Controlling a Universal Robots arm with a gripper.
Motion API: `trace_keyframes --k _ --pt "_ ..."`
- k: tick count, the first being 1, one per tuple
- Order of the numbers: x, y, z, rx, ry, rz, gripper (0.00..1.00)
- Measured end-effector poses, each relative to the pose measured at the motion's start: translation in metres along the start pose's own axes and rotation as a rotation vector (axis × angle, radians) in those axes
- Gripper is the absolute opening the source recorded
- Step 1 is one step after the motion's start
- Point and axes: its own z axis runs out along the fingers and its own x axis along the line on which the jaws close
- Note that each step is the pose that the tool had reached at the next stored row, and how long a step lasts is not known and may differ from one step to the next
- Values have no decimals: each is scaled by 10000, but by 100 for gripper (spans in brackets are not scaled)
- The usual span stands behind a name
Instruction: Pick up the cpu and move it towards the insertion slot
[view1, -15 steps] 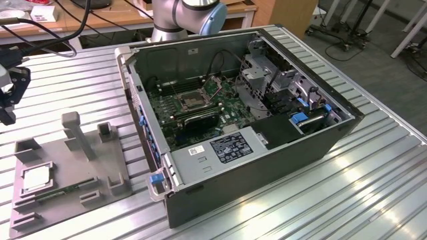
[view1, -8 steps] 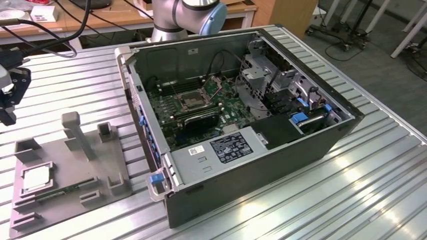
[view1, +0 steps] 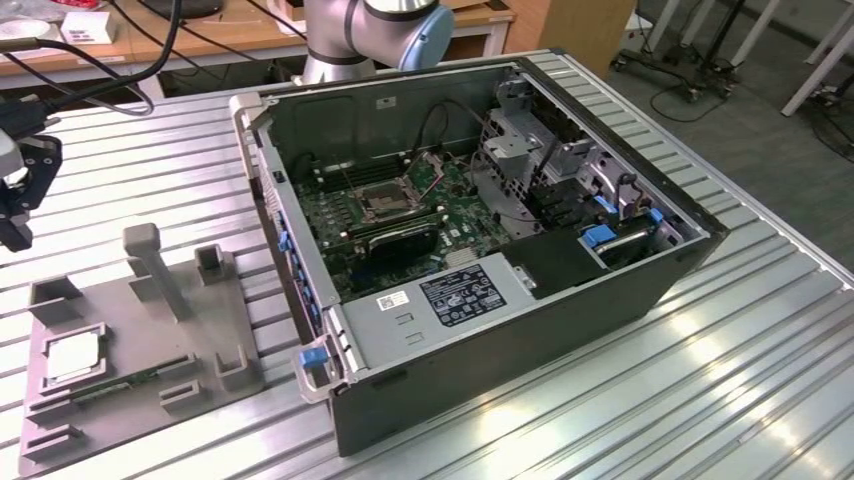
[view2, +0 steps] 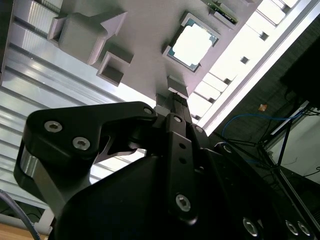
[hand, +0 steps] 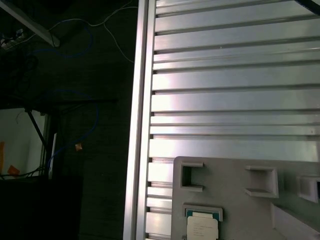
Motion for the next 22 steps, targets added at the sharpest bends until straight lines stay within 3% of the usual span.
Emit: trace_keyframes --k 22 --pt "0 0 4 0 0 0 10"
